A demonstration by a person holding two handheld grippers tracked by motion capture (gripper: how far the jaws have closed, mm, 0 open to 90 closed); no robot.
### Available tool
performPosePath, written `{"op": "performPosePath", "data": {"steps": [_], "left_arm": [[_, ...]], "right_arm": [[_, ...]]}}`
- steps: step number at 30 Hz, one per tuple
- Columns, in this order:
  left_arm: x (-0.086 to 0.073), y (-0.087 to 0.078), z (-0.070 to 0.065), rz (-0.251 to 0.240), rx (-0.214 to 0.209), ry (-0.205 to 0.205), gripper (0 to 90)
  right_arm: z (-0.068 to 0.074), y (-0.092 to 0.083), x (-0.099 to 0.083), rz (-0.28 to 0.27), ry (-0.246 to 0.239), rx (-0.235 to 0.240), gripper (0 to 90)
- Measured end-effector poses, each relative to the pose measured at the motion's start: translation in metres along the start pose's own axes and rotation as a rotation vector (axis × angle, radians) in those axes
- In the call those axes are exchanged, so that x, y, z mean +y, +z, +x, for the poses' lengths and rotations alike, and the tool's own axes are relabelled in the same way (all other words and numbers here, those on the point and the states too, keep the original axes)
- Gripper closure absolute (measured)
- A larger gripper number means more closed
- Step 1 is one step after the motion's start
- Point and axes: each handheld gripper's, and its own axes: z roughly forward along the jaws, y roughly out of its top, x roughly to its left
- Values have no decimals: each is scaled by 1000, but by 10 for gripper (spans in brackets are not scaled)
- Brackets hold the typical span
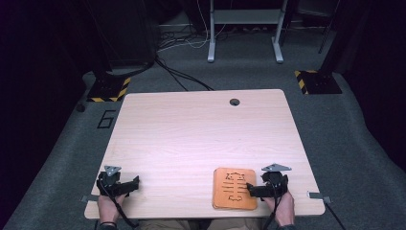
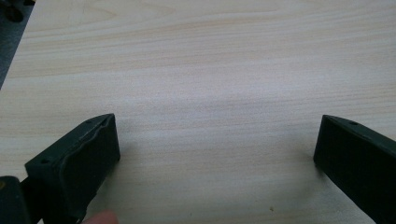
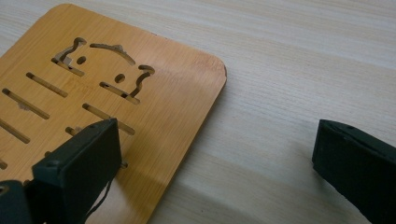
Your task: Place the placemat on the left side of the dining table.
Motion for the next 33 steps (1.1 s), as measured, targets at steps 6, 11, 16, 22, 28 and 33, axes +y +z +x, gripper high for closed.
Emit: {"op": "performPosePath", "data": {"steps": [6, 11, 16, 22, 28, 33], "left_arm": [[0, 0, 0, 0, 3, -1, 0], [0, 0, 0, 0, 3, -2, 0], [0, 0, -1, 0, 4, -3, 0], [0, 0, -1, 0, 5, -3, 0], [0, 0, -1, 0, 5, -4, 0], [0, 0, -1, 1, 6, 1, 0]], "right_arm": [[-6, -2, 0, 16, 10, 4, 7], [-11, -4, -2, 25, 14, 12, 8], [-16, -6, -2, 28, -4, 20, 7], [-21, -8, -4, 30, -7, 27, 6], [-26, -9, -8, 11, -29, 31, 5], [-30, -9, -12, -13, -47, 16, 0]]}}
